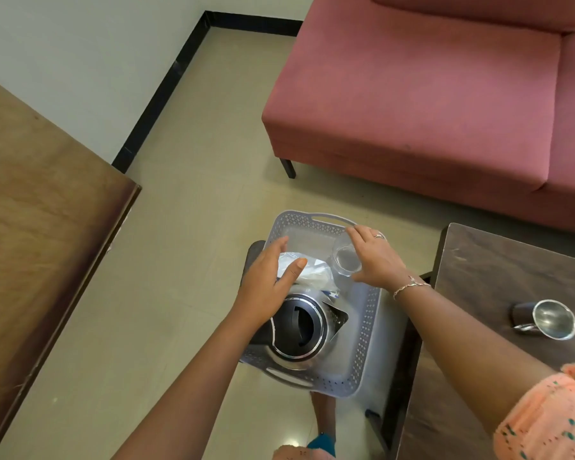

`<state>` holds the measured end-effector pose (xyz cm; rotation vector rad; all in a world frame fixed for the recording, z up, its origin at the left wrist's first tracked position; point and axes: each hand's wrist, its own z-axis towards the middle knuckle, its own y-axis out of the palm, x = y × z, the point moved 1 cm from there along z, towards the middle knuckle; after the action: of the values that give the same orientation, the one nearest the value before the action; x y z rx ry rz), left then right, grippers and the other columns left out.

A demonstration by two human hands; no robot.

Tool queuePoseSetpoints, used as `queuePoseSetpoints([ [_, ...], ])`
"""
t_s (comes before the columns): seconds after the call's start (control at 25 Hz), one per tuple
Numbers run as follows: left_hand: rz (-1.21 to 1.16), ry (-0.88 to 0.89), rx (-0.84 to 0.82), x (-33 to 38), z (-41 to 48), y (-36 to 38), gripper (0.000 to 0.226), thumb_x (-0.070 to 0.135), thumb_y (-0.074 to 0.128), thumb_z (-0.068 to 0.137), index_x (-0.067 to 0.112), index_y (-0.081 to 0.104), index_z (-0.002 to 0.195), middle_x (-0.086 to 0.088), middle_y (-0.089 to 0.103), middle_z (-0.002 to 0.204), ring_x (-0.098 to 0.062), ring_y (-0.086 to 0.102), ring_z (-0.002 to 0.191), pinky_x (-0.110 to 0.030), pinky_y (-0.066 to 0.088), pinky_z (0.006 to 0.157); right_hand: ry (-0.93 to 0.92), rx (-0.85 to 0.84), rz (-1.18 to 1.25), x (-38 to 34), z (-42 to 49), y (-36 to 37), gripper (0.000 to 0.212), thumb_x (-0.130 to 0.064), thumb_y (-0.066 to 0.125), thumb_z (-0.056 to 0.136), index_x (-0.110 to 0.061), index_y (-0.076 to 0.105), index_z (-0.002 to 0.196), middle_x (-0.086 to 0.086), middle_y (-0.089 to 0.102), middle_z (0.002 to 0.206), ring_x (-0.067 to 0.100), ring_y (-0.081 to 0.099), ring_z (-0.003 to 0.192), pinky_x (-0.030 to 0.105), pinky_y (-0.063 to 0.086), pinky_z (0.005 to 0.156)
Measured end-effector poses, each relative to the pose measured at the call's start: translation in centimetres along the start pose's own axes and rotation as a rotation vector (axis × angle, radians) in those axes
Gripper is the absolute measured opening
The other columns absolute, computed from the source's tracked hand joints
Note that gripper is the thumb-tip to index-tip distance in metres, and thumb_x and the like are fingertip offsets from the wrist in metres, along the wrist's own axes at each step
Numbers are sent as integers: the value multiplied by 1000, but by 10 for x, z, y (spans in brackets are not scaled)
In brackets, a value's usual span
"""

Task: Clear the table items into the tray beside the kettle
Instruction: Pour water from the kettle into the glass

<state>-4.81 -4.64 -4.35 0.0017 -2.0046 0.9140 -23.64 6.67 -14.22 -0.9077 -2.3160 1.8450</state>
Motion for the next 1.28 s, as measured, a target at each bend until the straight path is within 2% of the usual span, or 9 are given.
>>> queuePoseSetpoints([
  [0.24,-133,-15,-3,41,-9,14,48,38,49,92,17,40,135,-1,46,141,-11,41,129,-21,29,99,43,212,208,-13,-58,-59,97,-19,77,60,-5,28,142,12,38,140,30,36,128,31,33,103],
  [0.44,-611,-304,-309,81,-39,53,85,57,56,80,18,19,146,-5,28,152,-17,30,139,-31,25,113,15,394,378,-34,-129,-96,98,-19,82,58,-4,31,141,12,41,136,26,37,126,27,30,101],
  [0.52,-784,-337,-346,91,-60,68,83,57,59,73,15,32,140,-10,42,144,-21,42,132,-38,31,114,-11,440,419,-40,-158,-104,97,-18,84,57,-3,34,139,13,43,133,24,38,124,24,29,101],
  [0.6,-840,-315,-309,97,-79,78,67,49,61,71,12,49,125,-14,55,128,-25,52,122,-40,38,110,-23,469,451,-43,-185,-105,95,-17,84,57,-3,36,138,12,45,132,18,38,122,18,27,101],
  [0.72,-859,-306,-281,105,-100,89,49,42,61,69,12,54,107,-11,54,105,-22,55,100,-38,44,104,-27,497,575,-44,-217,-99,96,-20,85,61,-6,31,140,5,42,136,9,35,125,5,25,101],
  [0.8,-852,-318,-284,111,-115,95,44,42,62,68,14,55,102,-11,50,101,-21,51,93,-33,47,94,-21,508,732,-43,-235,-92,100,-25,84,63,-12,24,142,-1,39,139,4,37,129,3,25,104],
  [0.96,-800,-296,-315,122,-138,103,39,45,61,68,18,57,97,-12,50,101,-21,53,93,-32,50,88,6,552,968,-40,-263,-77,102,-31,81,57,-29,21,139,-19,41,134,-13,41,122,0,30,98],
  [1.2,-623,-194,-448,125,-156,100,36,64,48,78,33,55,96,8,59,94,-11,58,96,-38,47,97,-5,595,1001,-38,-280,-70,92,-22,89,52,-49,34,120,-34,50,118,-10,50,112,2,39,91],
  [1.28,-516,-93,-335,114,-150,87,38,60,39,87,32,53,108,11,60,107,-7,55,106,-32,41,99,3,595,1018,-39,-282,-68,89,-25,86,51,-47,34,120,-38,49,117,-12,49,112,0,37,91],
])
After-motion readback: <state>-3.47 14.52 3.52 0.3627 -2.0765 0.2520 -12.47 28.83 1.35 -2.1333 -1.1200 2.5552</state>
